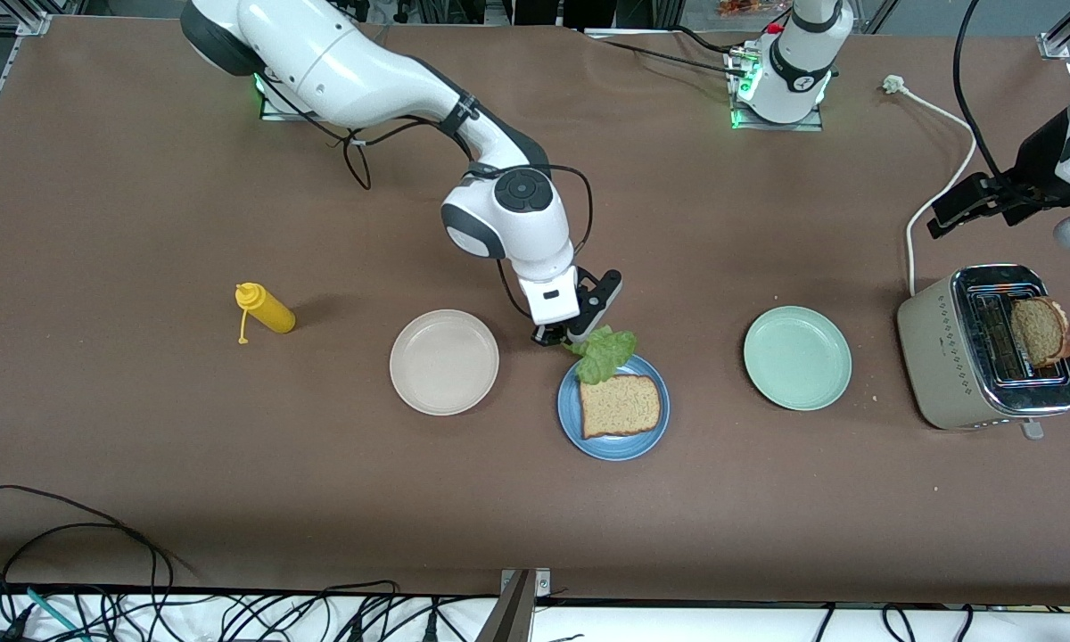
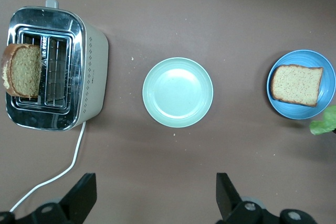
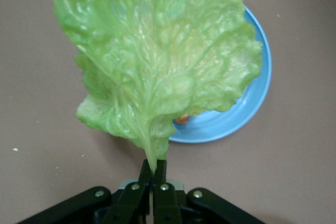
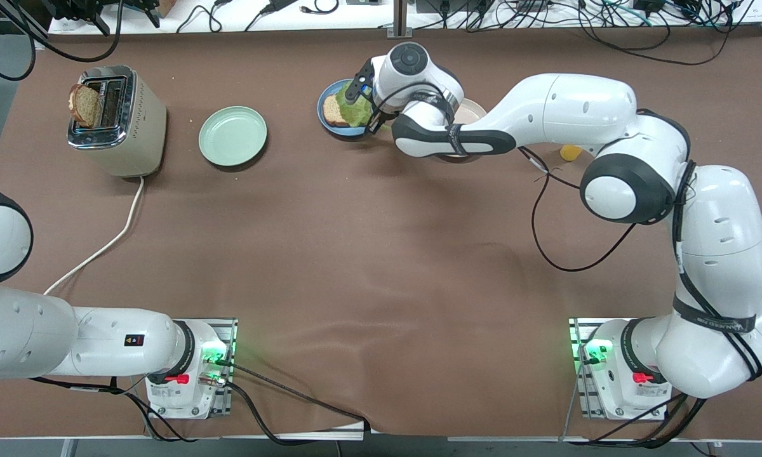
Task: Make sandwich in blue plate with both arms
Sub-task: 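Carry the lettuce leaf with the right gripper over the bread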
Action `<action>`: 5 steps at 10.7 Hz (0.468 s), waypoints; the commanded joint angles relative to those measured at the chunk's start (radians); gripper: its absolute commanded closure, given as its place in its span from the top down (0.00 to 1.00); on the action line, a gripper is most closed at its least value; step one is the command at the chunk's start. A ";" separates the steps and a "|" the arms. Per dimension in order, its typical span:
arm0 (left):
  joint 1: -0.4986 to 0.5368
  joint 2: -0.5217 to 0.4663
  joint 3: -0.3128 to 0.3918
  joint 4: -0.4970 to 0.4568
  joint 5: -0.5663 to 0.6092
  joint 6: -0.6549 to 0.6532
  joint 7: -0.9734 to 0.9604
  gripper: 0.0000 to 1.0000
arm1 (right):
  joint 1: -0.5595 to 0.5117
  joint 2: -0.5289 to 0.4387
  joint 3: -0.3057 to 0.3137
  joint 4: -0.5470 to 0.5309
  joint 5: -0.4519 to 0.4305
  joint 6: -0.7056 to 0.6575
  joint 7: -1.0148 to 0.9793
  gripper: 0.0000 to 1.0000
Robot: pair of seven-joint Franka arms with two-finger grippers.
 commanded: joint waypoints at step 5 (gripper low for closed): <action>-0.007 0.011 0.014 0.031 0.021 -0.039 0.007 1.00 | 0.013 0.114 -0.026 0.153 -0.027 0.154 -0.186 0.00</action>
